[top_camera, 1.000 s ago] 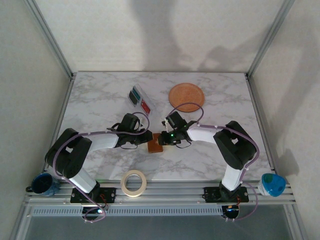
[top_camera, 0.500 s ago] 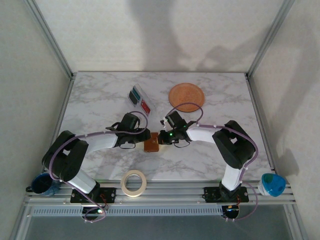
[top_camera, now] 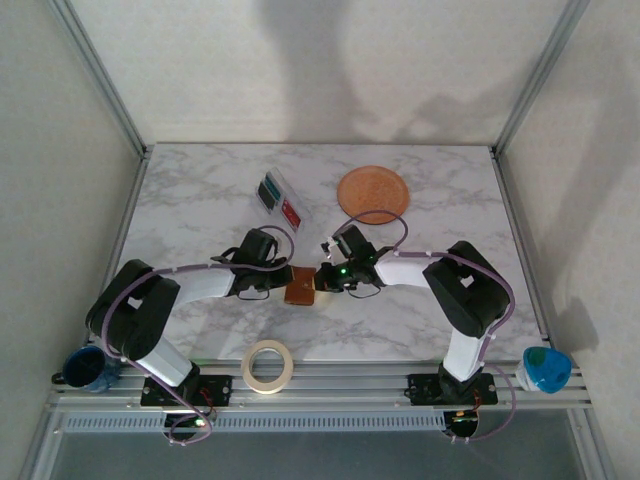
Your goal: Put the credit cards into the card holder
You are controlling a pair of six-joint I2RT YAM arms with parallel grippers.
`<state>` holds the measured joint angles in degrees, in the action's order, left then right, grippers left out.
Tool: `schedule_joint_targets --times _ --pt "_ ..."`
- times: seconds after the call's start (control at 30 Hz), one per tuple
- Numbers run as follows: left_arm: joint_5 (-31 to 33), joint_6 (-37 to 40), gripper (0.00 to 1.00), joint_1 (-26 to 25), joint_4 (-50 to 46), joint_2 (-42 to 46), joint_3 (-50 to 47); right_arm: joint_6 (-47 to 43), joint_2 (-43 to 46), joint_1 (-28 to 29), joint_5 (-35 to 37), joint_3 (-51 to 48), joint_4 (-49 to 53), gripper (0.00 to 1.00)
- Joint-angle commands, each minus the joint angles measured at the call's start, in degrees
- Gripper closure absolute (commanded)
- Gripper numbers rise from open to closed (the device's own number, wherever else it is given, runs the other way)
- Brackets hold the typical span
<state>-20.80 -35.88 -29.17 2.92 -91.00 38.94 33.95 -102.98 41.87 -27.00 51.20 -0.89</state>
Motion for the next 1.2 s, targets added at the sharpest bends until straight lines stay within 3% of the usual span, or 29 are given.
schedule_joint_targets --times 0.0,0.13,0.3,0.43,0.93,1.07,1.17 --pt "-3.77 0.28 1.0 -0.71 1.22 0.27 0.24 0.13 -0.21 0.62 -2.66 -0.11 -3.57 1.0" --pt "-4.04 -0.93 1.0 -0.71 -0.46 3.15 0.18 -1.58 1.95 0.62 1.2 -0.03 -0.78 0.74" --pt "-0.72 -4.14 1.0 -0.63 -8.23 3.18 3.84 -7.41 5.64 3.75 10.78 1.21 5.8 0.69" --pt "-3.87 -6.33 1.0 -0.78 -7.4 2.2 4.11 -9.28 6.46 6.52 12.05 1.53 4.77 0.65" --pt "-3.7 -8.2 1.0 -0.72 -6.88 8.45 2.86 -8.98 6.25 9.85 21.15 2.83 6.11 0.52" --pt "-3.12 -8.18 1.0 -0.63 -7.07 9.96 1.87 -7.85 9.09 9.84 28.07 1.89 9.57 0.38" --pt "-3.52 -8.39 1.0 -0.63 -6.55 10.13 1.61 -10.37 10.77 9.87 24.1 1.52 9.26 0.4"
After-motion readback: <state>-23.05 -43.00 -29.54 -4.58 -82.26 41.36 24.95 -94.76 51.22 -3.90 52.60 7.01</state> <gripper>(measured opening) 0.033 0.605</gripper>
